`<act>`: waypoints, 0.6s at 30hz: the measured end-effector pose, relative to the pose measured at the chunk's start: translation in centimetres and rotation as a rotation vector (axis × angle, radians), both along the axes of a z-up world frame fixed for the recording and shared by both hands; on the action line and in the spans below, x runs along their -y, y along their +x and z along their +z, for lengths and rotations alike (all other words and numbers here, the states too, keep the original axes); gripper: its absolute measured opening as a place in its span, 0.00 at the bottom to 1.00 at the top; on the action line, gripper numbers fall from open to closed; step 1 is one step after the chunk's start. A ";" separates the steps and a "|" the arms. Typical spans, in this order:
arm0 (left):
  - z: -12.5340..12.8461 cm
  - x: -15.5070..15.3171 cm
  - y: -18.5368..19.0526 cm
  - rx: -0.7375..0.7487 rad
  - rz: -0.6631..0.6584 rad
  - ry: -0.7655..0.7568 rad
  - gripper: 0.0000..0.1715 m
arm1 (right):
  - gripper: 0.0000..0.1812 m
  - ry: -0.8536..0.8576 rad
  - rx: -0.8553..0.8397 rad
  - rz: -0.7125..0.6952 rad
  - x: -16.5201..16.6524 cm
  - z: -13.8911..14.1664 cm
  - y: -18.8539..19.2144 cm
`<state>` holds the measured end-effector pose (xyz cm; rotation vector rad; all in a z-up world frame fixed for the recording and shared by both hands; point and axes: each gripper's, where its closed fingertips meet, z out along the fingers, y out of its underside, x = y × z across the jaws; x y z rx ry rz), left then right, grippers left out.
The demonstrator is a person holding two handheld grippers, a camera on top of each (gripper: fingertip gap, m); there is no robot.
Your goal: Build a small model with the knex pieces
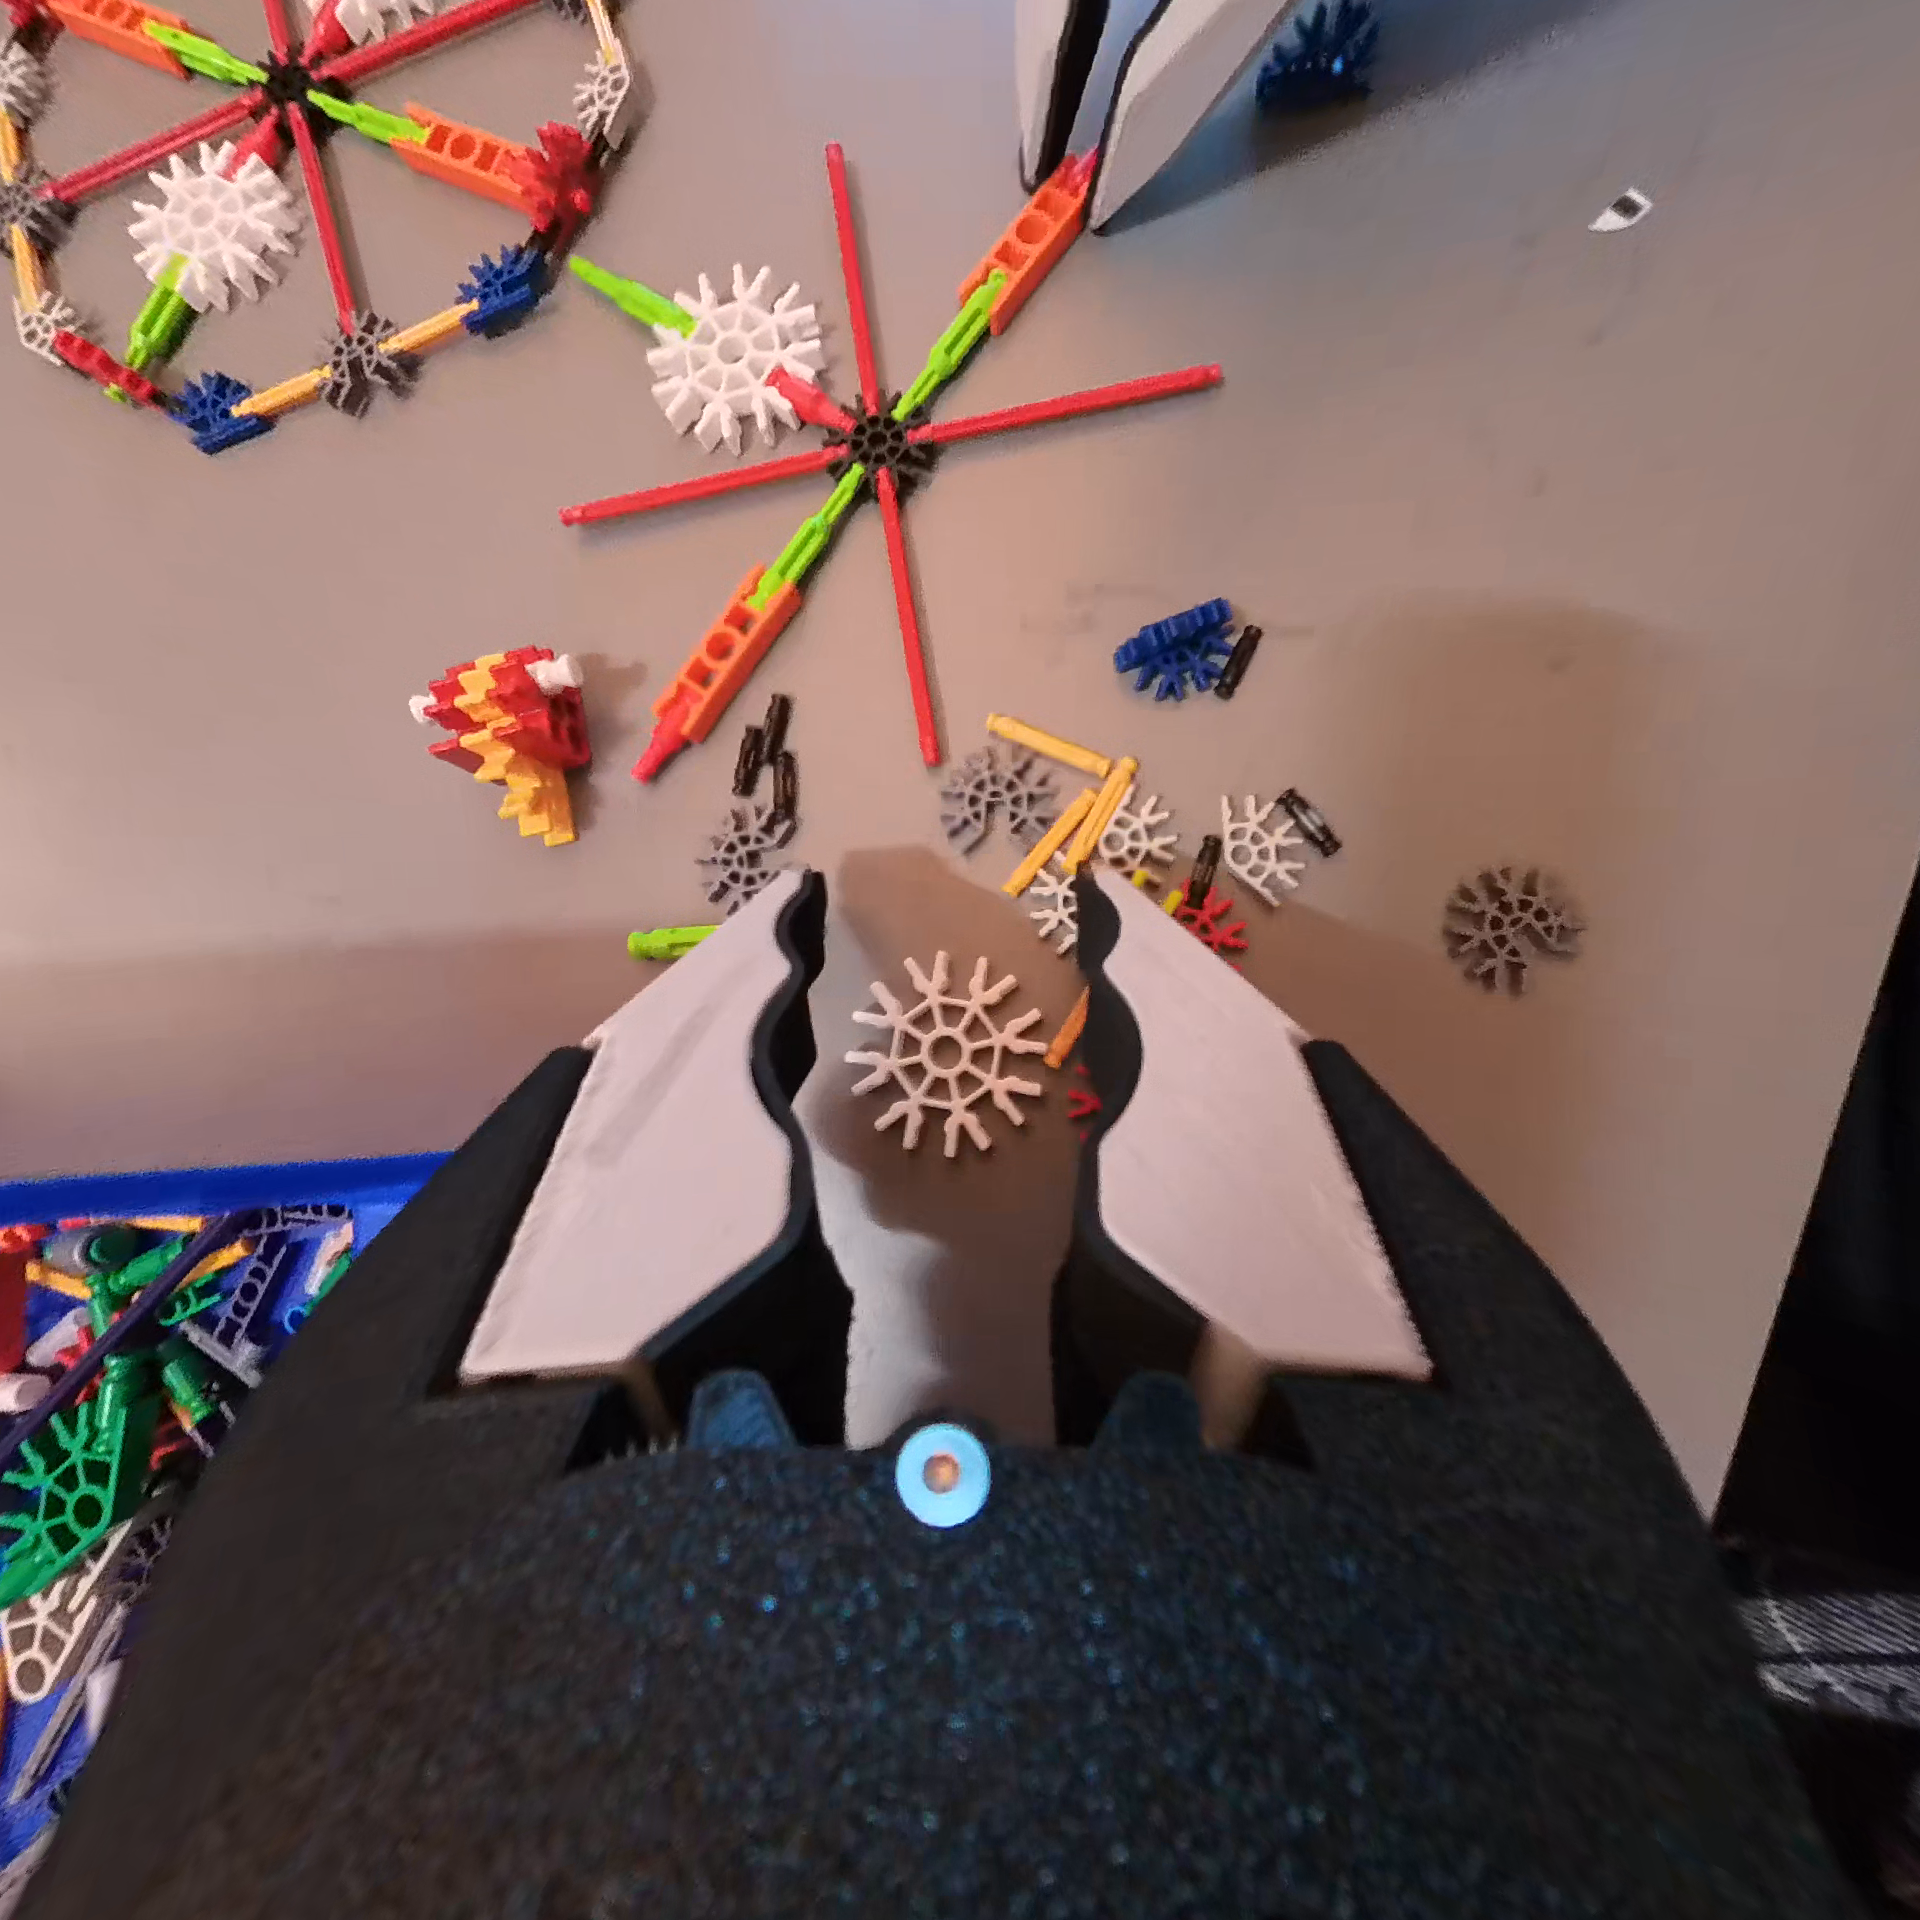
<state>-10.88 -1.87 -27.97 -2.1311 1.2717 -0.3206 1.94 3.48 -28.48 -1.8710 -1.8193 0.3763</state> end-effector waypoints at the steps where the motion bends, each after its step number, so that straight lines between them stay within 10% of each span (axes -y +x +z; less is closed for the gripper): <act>1: 0.0 0.0 0.0 0.001 0.002 -0.003 0.28 | 0.05 -0.004 0.001 -0.002 -0.1 0.0 0.3; 18: 0.0 0.2 -0.8 -0.014 0.013 -0.016 0.28 | 0.05 0.009 0.017 0.026 -0.9 0.0 1.8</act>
